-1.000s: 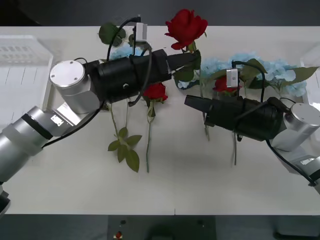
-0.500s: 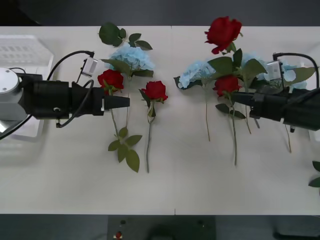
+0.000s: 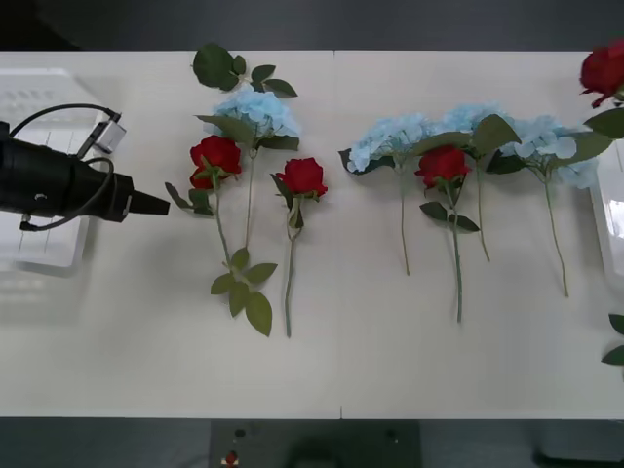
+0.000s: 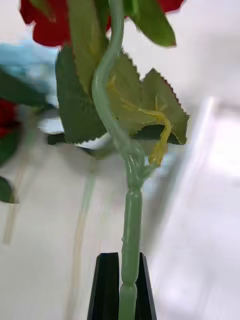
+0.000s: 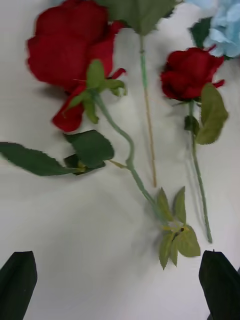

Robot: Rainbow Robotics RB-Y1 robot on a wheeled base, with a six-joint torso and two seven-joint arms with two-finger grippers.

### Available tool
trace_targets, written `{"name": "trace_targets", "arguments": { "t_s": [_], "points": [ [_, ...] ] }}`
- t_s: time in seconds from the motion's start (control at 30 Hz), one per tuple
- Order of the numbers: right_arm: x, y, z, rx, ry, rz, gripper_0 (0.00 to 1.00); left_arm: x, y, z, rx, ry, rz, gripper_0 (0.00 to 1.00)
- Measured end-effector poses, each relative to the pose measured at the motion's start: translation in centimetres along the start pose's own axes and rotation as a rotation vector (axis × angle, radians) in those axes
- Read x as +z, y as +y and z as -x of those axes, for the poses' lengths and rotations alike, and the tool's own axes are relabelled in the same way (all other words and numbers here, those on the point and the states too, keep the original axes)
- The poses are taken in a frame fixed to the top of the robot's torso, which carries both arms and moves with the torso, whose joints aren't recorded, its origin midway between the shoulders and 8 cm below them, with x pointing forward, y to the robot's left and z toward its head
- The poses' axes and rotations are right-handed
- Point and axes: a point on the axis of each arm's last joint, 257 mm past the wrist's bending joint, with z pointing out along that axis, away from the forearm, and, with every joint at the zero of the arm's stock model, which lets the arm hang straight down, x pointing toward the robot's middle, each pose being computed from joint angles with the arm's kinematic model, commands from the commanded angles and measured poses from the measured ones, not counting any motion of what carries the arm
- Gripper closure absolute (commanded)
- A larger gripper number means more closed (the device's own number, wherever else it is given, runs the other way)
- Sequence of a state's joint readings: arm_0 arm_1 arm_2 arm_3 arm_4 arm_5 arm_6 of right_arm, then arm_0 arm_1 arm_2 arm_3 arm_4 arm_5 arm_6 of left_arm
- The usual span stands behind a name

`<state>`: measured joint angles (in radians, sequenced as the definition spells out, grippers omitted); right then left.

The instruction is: Put the red flowers into the right box and the blue flowers into the left box

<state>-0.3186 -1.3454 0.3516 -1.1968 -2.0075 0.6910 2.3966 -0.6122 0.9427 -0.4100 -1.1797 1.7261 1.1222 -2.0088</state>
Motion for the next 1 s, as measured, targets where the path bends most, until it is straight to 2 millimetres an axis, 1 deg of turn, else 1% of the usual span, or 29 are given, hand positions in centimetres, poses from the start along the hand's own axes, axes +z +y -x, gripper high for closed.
{"name": "trace_targets", "arguments": {
  "t_s": [0.03, 0.1, 0.2, 0.27, 0.3, 0.37, 0.43, 0.5, 0.6, 0.67, 0.77, 0.9, 0.93, 0.97, 1.0],
  "points": [
    [-0.3, -1.6, -0.6, -0.008, 0.012, -0.042, 1.00, 0.0, 0.4, 0.2, -0.046, 0.008, 0.025, 0.06],
    [-0.9, -4.6, -1.5, -0.007, 0.021, -0.120, 1.00, -0.1, 0.7, 0.8, -0.085, 0.011, 0.060, 0.06],
    [-1.9, -9.0, -2.2, 0.001, -0.002, -0.254, 1.00, -0.4, 0.8, 1.6, -0.056, 0.021, 0.102, 0.06],
    [-2.0, -11.1, -3.3, 0.015, -0.006, -0.321, 1.00, -0.3, 0.6, 2.4, -0.081, 0.013, 0.122, 0.06],
    [-2.0, -12.0, -4.1, 0.026, -0.005, -0.351, 1.00, -0.1, 0.6, 2.7, -0.127, 0.009, 0.137, 0.06],
    [-1.6, -13.2, -5.4, 0.062, -0.007, -0.388, 1.00, 0.7, 0.7, 3.4, -0.229, 0.001, 0.172, 0.06],
    [-1.1, -14.2, -5.9, 0.093, -0.019, -0.422, 1.00, 1.8, 0.5, 4.1, -0.266, -0.002, 0.210, 0.06],
    [-0.5, -15.0, -6.3, 0.113, -0.023, -0.454, 1.00, 3.0, 0.0, 4.9, -0.228, -0.002, 0.244, 0.06],
    [0.7, -15.7, -6.1, 0.135, -0.032, -0.490, 1.00, 4.7, -0.6, 6.0, -0.185, -0.004, 0.297, 0.05],
    [1.5, -15.8, -5.7, 0.147, -0.043, -0.507, 1.00, 5.9, -1.4, 6.5, -0.215, -0.013, 0.318, 0.05],
    [2.1, -16.1, -5.5, 0.137, -0.040, -0.531, 1.00, 7.3, -2.0, 6.7, -0.287, -0.028, 0.350, 0.05],
    [1.8, -17.0, -6.5, 0.123, -0.015, -0.569, 1.00, 8.6, -2.4, 6.6, -0.267, -0.030, 0.379, 0.06],
    [1.6, -17.2, -6.9, 0.115, -0.003, -0.578, 0.98, 8.8, -2.5, 6.6, -0.263, -0.031, 0.383, 0.05],
    [1.4, -17.5, -7.3, 0.106, 0.009, -0.585, 0.89, 9.1, -2.5, 6.7, -0.261, -0.035, 0.387, 0.06],
    [1.2, -17.7, -7.6, 0.099, 0.020, -0.592, 0.75, 9.4, -2.4, 6.7, -0.263, -0.040, 0.389, 0.05]
  ]
}}
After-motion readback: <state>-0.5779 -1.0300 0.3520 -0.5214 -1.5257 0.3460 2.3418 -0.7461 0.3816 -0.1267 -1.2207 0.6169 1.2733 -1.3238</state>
